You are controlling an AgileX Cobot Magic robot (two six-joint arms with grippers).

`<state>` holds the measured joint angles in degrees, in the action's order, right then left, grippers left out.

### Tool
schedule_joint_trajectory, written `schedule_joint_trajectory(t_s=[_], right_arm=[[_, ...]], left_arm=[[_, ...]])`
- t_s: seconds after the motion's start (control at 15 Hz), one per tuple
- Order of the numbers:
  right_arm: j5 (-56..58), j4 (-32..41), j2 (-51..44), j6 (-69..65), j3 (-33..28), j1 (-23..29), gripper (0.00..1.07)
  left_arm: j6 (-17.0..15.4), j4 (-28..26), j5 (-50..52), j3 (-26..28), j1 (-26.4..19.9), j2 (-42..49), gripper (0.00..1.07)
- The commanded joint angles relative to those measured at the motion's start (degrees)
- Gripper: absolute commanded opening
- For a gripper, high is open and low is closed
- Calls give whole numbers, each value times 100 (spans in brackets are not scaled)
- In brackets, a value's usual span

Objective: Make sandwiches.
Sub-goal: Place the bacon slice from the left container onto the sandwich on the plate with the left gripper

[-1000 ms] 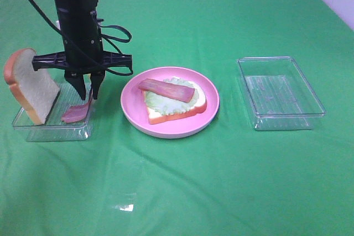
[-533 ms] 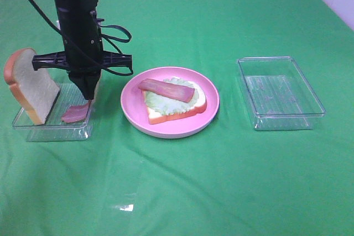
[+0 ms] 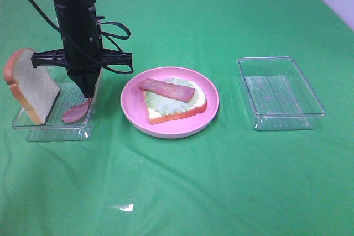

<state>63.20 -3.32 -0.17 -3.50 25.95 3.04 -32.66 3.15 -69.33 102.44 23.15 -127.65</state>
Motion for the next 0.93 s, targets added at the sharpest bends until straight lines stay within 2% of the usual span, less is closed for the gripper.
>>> schedule_joint_trajectory(t_s=[0.07, 0.27, 0.67, 0.73, 0.93], right_arm=[[-11, -17, -155, 57, -11, -29, 95], [-11, -17, -155, 57, -11, -29, 95], [-11, -17, -155, 57, -11, -29, 95], [-11, -17, -155, 57, -11, -29, 95], [-11, -17, -155, 57, -11, -29, 95]], left_arm=[[109, -132, -527, -17, 23, 92, 0], [149, -355, -630, -17, 40, 315, 0], [327, -1530, -630, -17, 40, 842, 0], [435, -1885, -625, 11, 40, 888, 0], [1375, -2796, -504, 395, 40, 900, 0]])
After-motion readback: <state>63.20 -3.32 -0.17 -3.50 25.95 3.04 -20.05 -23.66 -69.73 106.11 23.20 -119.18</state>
